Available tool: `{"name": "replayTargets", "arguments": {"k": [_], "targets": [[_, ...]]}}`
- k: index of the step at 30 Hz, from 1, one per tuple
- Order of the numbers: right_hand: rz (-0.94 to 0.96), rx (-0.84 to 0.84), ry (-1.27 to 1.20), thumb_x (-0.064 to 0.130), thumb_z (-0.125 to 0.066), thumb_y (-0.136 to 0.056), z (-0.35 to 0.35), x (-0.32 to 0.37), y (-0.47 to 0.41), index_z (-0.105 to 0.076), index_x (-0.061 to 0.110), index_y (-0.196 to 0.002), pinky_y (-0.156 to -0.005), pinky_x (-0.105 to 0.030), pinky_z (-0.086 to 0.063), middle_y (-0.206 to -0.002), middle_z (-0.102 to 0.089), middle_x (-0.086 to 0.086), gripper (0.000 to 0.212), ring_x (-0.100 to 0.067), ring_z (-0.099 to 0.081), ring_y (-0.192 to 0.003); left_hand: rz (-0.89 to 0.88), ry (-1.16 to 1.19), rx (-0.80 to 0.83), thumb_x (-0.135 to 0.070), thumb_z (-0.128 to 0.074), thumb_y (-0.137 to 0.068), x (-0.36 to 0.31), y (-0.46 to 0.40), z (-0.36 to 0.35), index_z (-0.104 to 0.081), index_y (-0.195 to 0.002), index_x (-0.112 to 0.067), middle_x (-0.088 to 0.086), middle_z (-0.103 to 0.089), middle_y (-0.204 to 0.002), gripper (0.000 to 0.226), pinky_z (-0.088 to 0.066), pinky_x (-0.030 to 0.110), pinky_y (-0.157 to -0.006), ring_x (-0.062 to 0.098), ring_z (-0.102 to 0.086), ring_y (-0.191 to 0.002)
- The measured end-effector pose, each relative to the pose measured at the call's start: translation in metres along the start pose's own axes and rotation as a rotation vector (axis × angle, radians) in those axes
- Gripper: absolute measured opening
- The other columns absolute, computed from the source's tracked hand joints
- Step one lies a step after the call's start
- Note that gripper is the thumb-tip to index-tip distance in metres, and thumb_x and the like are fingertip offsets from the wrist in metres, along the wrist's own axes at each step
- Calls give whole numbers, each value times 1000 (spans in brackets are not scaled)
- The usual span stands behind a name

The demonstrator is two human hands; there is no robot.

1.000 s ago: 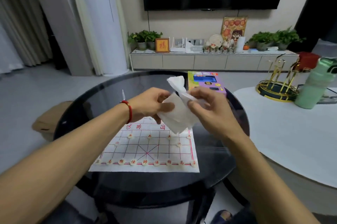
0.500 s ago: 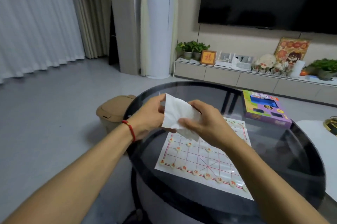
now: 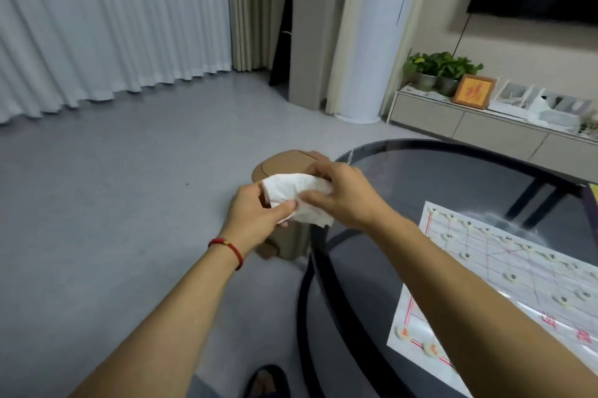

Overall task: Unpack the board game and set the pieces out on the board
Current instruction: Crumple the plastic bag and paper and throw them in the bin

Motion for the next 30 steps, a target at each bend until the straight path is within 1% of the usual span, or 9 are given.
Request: {"name": "replayTargets", "arguments": {"k": [3, 5, 8, 11, 15, 18, 20, 27, 30], "targets": [[-85, -30, -82, 31, -60, -97, -34, -25, -40, -55, 17, -134, -91, -23, -46, -120, -64, 5, 40, -8, -61, -105, 162, 69, -282, -6, -78, -78, 42, -26, 37, -75, -101, -13, 4, -77, -94, 24, -63, 41, -68, 22, -75, -76], [-155, 32, 5, 29, -51, -100, -63, -45, -68, -54, 14, -137, -97, -36, -50, -128, -66, -7, 40, -26, -62, -114, 260, 120, -456, -3, -77, -76, 68, -37, 59, -74, -99, -12, 6, -76, -96, 24, -63, 41, -66, 20, -74, -68], [-137, 288, 376, 21, -49, -98, -112, -64, -107, -54, 14, -133, -94, -47, -54, -129, -63, -11, 36, -33, -61, -110, 366, 212, -606, -1, -76, -76, 101, -48, 71, -73, -105, -9, 9, -74, -100, 30, -64, 42, -66, 14, -71, -54], [-171, 508, 593, 25, -52, -99, -153, -79, -137, -39, 16, -146, -98, -50, -48, -141, -52, -9, 49, -36, -54, -122, 400, 305, -649, 0, -76, -78, 122, -56, 71, -70, -114, -6, 10, -73, -107, 37, -63, 40, -67, 18, -72, -65], [-218, 603, 641, 30, -62, -94, -184, -103, -161, -9, 17, -161, -112, -59, -32, -165, -21, -4, 86, -33, -26, -148, 457, 476, -666, 2, -75, -83, 137, -61, 67, -68, -117, -6, 9, -71, -111, 35, -60, 32, -66, 25, -72, -82], [-240, 614, 634, 29, -58, -93, -201, -126, -166, -22, 16, -158, -113, -59, -34, -158, -35, -8, 75, -32, -35, -143, 467, 534, -644, 2, -75, -84, 141, -66, 57, -68, -117, -7, 9, -71, -113, 35, -59, 28, -60, 29, -72, -91], [-256, 616, 646, 26, -57, -91, -211, -135, -166, -19, 16, -158, -113, -57, -36, -156, -39, -9, 78, -31, -36, -143, 474, 545, -647, 0, -76, -83, 142, -68, 53, -68, -119, -9, 8, -71, -114, 38, -58, 26, -60, 31, -72, -93], [-286, 586, 595, 25, -55, -94, -218, -140, -172, -6, 23, -161, -115, -56, -33, -162, -21, -3, 83, -30, -22, -149, 465, 577, -639, -1, -76, -83, 134, -71, 39, -67, -122, -8, 8, -69, -116, 41, -58, 26, -60, 31, -71, -94], [-289, 654, 698, 20, -53, -92, -222, -141, -172, -17, 21, -160, -114, -59, -27, -156, -18, -6, 78, -34, -21, -144, 475, 607, -629, 0, -76, -84, 133, -72, 47, -65, -124, -7, 9, -68, -118, 42, -59, 28, -61, 27, -70, -92]]}}
Point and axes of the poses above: each hand's wrist, its own y-axis away from the middle knuckle, its own z-axis out of the back of the hand, x = y × z, the point moved 4 cm from there along -y, towards the middle knuckle
